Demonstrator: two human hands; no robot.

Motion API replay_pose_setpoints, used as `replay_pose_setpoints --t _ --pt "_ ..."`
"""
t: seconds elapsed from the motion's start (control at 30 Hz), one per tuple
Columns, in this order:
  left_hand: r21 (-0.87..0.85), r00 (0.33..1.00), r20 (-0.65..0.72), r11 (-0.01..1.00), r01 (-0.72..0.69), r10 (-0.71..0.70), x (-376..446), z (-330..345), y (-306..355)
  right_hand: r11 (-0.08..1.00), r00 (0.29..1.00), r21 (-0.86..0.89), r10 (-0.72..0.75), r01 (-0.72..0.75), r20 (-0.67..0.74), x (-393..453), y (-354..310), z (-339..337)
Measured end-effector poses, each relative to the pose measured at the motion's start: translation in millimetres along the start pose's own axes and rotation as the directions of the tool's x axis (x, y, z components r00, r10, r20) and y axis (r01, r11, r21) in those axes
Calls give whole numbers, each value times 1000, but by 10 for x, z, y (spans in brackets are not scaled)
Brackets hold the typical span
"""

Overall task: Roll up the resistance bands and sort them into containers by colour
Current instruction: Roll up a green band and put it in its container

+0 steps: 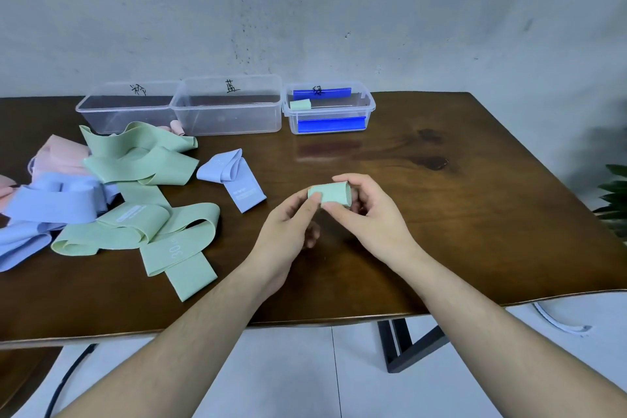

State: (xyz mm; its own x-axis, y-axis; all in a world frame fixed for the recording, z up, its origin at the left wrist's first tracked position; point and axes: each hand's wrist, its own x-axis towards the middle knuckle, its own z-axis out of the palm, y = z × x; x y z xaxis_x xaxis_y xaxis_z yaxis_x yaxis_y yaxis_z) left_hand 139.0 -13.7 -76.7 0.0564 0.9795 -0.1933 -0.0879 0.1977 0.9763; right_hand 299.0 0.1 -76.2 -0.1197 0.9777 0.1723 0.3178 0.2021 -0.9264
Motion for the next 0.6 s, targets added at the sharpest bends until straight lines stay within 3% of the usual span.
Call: replay_pose_setpoints --t 0.13,0.3,0.47,0.6 --pt "-264 995 58 960 91 -79 13 -28 8 997 999 75 -30 33 -32 17 -88 92" --pt "-488 965 146 833 260 -216 48 -85 77 993 990 74 -96 88 103 71 -205 152" --pt "-537 957 167 792 290 -237 71 -183 126 965 980 -178 -186 195 66 179 -258 257" --pt "-538 949 225 784 310 -221 114 -273 159 983 980 -68 -162 171 114 235 -329 406"
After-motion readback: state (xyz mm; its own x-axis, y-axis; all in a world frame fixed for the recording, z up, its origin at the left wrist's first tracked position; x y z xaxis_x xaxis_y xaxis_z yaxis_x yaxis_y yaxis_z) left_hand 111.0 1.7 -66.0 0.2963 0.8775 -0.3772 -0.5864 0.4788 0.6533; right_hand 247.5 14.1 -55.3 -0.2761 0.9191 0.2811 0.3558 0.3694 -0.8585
